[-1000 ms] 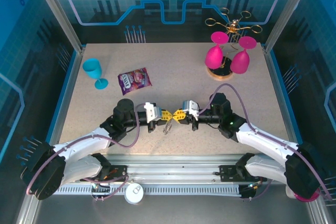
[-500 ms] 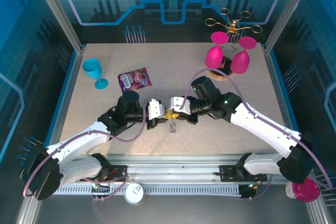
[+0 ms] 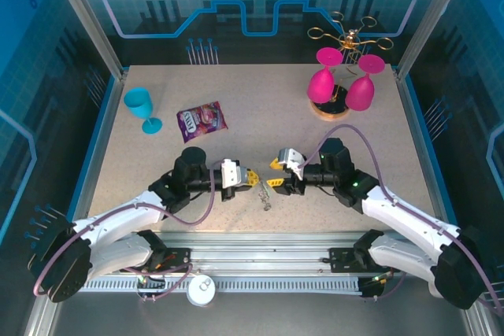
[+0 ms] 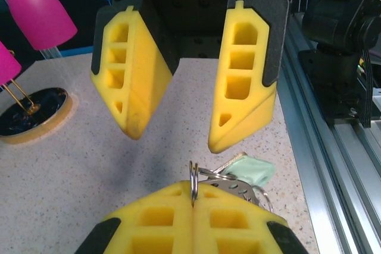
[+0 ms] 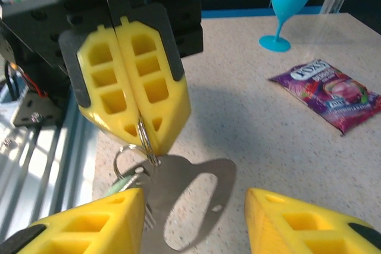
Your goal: Put the keys on the keyring
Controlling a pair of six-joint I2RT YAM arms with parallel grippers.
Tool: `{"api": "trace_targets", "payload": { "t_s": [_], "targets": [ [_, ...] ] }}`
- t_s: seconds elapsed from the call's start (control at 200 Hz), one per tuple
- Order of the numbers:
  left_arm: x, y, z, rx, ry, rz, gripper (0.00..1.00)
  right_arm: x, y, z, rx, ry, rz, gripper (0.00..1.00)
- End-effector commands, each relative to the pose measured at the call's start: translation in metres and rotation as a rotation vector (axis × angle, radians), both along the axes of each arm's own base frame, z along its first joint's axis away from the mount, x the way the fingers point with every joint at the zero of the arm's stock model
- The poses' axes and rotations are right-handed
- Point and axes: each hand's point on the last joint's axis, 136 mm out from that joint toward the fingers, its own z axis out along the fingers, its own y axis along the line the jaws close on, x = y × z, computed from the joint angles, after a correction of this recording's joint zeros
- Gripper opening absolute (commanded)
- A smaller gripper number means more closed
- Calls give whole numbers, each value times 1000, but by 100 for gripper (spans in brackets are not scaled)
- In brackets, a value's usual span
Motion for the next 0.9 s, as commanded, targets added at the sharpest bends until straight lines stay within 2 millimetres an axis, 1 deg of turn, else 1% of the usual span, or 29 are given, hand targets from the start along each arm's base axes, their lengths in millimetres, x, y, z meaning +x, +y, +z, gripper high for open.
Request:
{"api": "trace_targets", "payload": {
  "t_s": [0.0, 0.02, 0.03, 0.055, 0.135, 0.205, 0.32, 0.42, 0.46, 0.53, 0.59, 0.73, 0.791, 0.896],
  "targets": [
    [-5, -3, 20, -64, -62, -30, 0, -7, 9, 20, 124, 44, 60, 47],
    [-4, -3, 20, -64, -63, -26, 0, -8, 10, 19, 126, 63, 63, 47],
    [-4, -2, 19, -63, -63, -25, 0, -7, 11, 22, 139, 52, 67, 47],
    [-3, -2, 20, -64, -66, -20, 0, -8, 11, 22, 148, 61, 71, 47],
    [1, -1, 19, -58, -67, 7, 0, -8, 12, 19, 150, 92, 67, 47],
    [6, 0, 17, -50, -69, 35, 0, -6, 11, 17, 145, 104, 46, 49],
    [12, 1, 17, -45, -66, 67, 0, -9, 9, 15, 146, 118, 40, 50],
    [13, 1, 16, -46, -54, 75, 0, -10, 7, 5, 118, 122, 27, 50],
    [14, 1, 16, -46, -48, 76, 0, -14, 7, -5, 87, 149, 31, 50],
    [14, 0, 17, -54, -45, 76, 0, -15, 9, -10, 70, 152, 40, 50],
    [13, 0, 18, -58, -45, 73, 0, -13, 11, -10, 70, 144, 32, 47],
    [12, -1, 17, -57, -33, 62, 0, -6, 13, -9, 71, 124, 13, 34],
    [11, -1, 18, -59, -31, 57, 0, -5, 13, -8, 69, 113, 9, 30],
    [10, -2, 18, -65, -21, 53, 0, -3, 14, -9, 61, 109, 9, 27]
  ]
}}
